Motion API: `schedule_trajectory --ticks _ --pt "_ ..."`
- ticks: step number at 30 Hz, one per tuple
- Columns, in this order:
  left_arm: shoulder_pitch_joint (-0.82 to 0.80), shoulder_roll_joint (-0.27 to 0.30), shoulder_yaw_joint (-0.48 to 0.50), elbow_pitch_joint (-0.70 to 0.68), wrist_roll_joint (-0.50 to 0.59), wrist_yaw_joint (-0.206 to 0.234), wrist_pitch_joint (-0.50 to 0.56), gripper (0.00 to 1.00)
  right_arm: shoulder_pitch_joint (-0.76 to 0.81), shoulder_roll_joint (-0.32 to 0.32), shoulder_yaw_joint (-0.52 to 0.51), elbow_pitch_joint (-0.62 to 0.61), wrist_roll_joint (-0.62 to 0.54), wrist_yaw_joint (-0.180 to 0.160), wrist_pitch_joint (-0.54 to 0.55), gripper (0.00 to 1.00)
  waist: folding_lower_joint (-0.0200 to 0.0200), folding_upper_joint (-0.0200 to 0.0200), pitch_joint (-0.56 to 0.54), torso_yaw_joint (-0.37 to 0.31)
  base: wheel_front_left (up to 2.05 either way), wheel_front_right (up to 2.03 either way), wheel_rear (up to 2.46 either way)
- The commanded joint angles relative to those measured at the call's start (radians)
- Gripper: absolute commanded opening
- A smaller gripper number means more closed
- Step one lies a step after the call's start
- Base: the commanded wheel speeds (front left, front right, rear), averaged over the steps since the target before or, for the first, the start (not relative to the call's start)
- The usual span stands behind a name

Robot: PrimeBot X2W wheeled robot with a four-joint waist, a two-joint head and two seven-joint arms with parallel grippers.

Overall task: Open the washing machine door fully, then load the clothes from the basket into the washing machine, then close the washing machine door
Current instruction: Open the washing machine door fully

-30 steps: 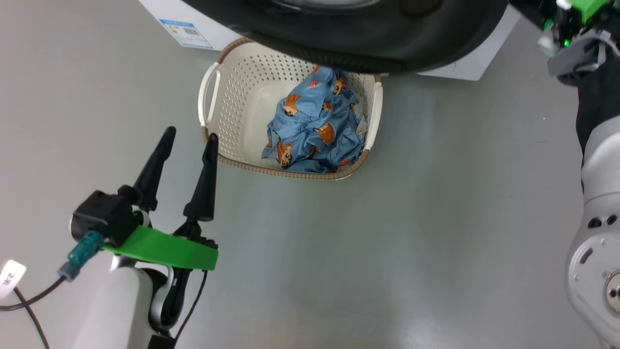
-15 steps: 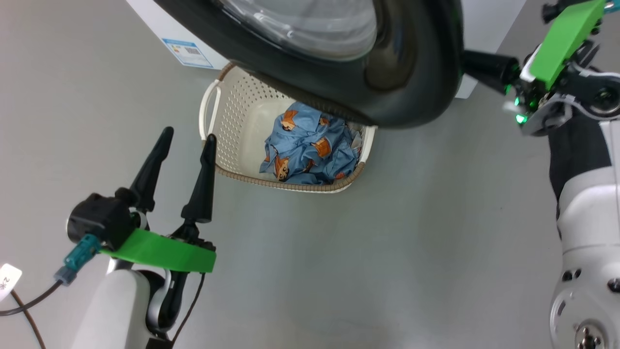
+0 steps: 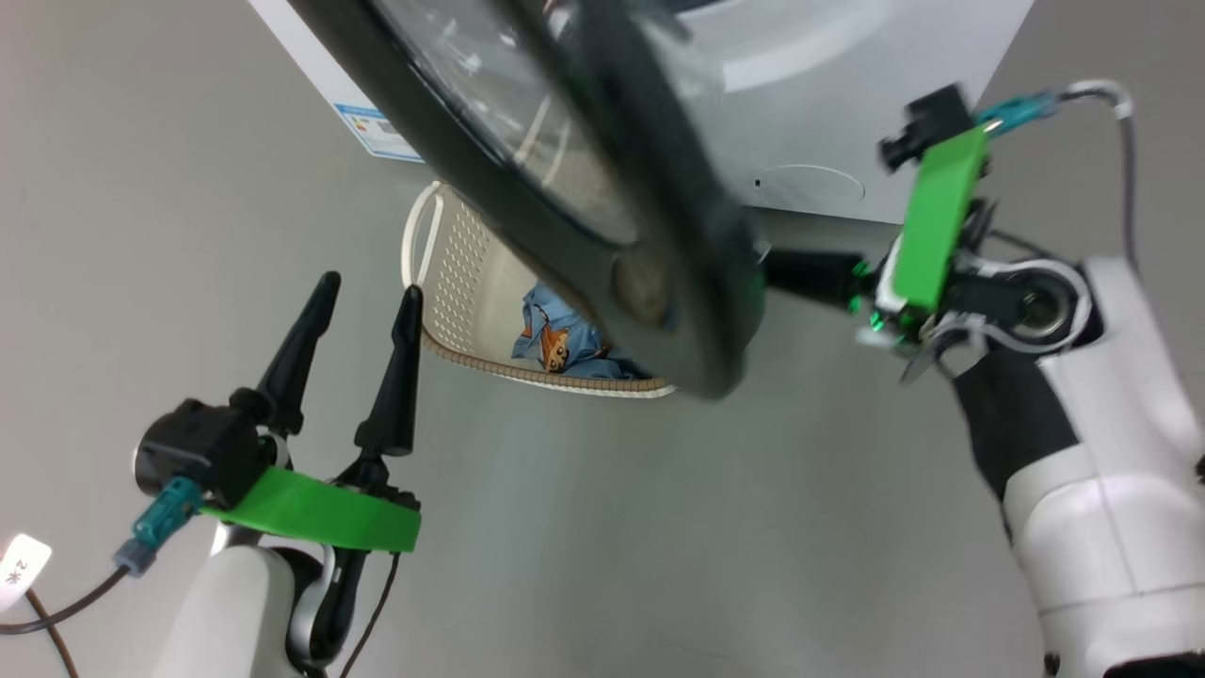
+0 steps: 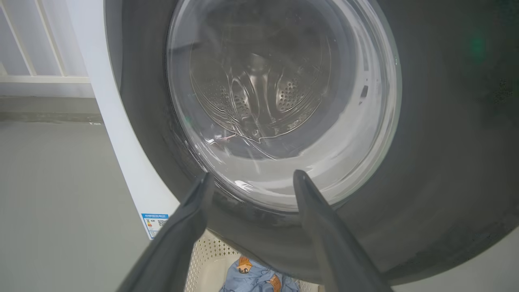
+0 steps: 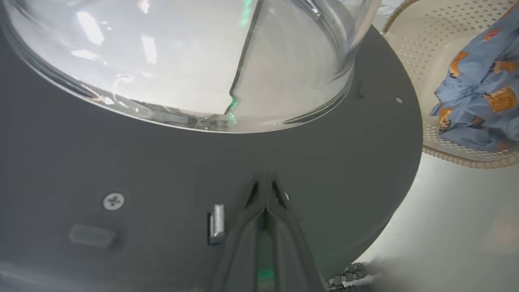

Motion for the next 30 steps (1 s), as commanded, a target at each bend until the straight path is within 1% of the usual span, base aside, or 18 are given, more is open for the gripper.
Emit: schedule_trajectory --ticks 1,6,12,25,30 --pt "0.006 0.031 0.031 -0.028 0.012 -0.002 -0.006 1.0 0.027 0.034 0.049 -0.041 0.021 0.007 0.001 0.0 0.0 0.0 -0.006 0.004 0.0 0.0 0.0" --pt "0.012 0.029 0.031 -0.025 0.011 -0.002 -0.006 1.0 0.082 0.034 0.157 -0.08 0.073 0.007 -0.032 0.0 0.0 0.0 -0.017 0.014 0.0 0.0 0.0" --pt "0.018 0.03 0.034 -0.024 0.012 -0.002 -0.006 1.0 0.108 0.034 0.25 -0.087 0.127 0.007 -0.098 0.0 0.0 0.0 -0.026 0.023 0.0 0.0 0.0" --pt "0.029 0.023 0.029 -0.011 0.015 -0.002 -0.006 1.0 0.093 0.034 0.467 -0.031 0.284 0.007 -0.236 0.0 0.0 0.0 -0.049 0.038 0.0 0.0 0.0" --pt "0.033 0.022 0.034 -0.009 0.015 -0.002 -0.006 1.0 0.085 0.034 0.51 -0.016 0.32 0.007 -0.265 0.0 0.0 0.0 -0.054 0.036 0.0 0.0 0.0"
